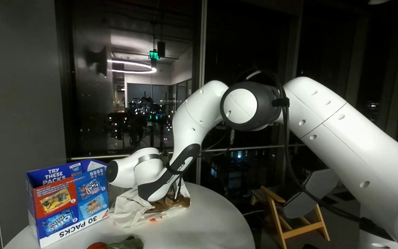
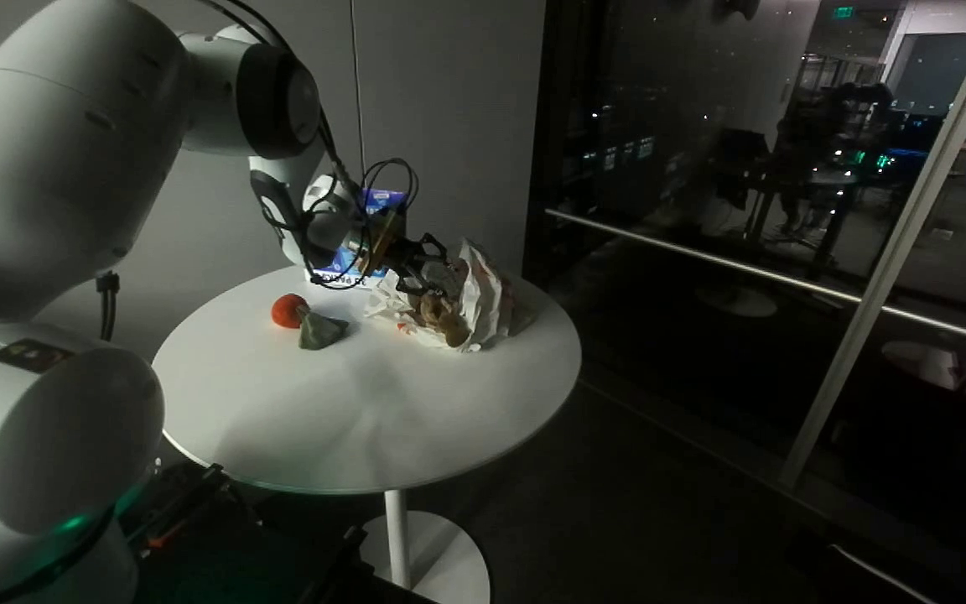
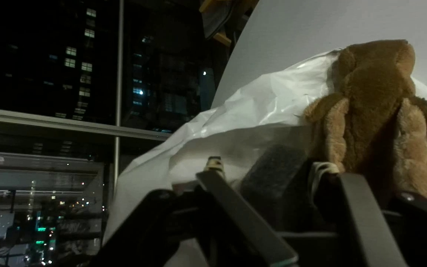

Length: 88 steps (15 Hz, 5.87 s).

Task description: Pick up all the items on the table except the blue box and put them into the plastic bag one by one

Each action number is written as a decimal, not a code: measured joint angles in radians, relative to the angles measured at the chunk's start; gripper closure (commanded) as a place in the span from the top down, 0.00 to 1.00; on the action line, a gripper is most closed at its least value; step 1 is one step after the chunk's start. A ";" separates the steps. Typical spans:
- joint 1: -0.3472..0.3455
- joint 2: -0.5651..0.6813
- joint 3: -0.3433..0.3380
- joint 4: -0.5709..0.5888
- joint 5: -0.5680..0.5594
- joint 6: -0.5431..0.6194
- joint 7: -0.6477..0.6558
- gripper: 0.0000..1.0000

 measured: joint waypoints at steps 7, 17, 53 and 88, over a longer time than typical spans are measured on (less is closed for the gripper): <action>0.028 -0.035 0.047 -0.015 0.084 -0.071 -0.073 1.00; 0.036 -0.238 0.188 -0.289 0.312 0.344 -0.178 1.00; -0.064 -0.411 -0.032 -0.605 0.799 1.274 -0.921 0.12; 0.024 -0.102 -0.125 -0.198 -0.268 0.451 0.075 0.11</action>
